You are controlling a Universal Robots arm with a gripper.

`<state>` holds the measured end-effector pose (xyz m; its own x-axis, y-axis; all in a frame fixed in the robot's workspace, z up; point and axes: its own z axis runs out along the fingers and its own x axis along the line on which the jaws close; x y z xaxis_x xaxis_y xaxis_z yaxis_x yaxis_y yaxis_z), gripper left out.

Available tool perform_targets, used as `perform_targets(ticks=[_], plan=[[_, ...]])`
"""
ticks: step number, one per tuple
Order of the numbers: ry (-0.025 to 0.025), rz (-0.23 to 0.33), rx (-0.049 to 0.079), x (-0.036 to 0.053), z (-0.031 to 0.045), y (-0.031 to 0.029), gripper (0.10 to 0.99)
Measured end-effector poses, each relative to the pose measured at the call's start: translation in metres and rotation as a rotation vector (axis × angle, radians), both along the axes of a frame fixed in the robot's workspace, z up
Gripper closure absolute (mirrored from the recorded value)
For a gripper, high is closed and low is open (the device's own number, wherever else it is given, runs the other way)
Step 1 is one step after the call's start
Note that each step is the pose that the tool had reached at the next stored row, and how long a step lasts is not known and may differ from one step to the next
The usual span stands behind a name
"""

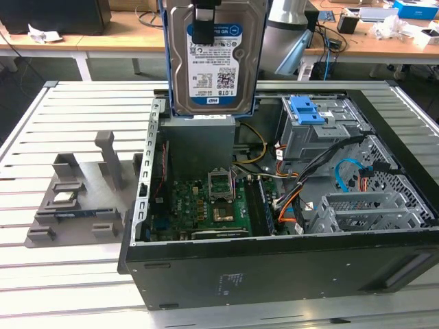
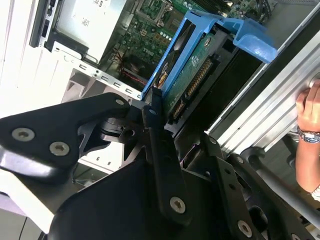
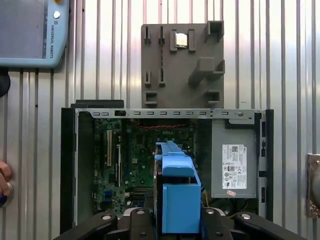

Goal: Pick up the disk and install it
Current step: 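Pick up the disk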

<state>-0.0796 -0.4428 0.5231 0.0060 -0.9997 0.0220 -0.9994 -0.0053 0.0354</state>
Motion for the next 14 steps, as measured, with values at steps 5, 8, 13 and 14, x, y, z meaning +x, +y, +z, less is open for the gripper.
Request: perform_targets(ticks=[5,8,13,14], plan=[[0.0,0.0,-0.002,0.0012,-0.0007,-0.0056,0.722],[0.0,0.0,-0.003,0.002,-0.0012,-0.0095,0.722],[0.0,0.0,-0.005,0.0035,-0.002,-0.0154,0.722],[0.0,0.0,-0.005,0.0037,-0.0021,-0.0163,0.722]])
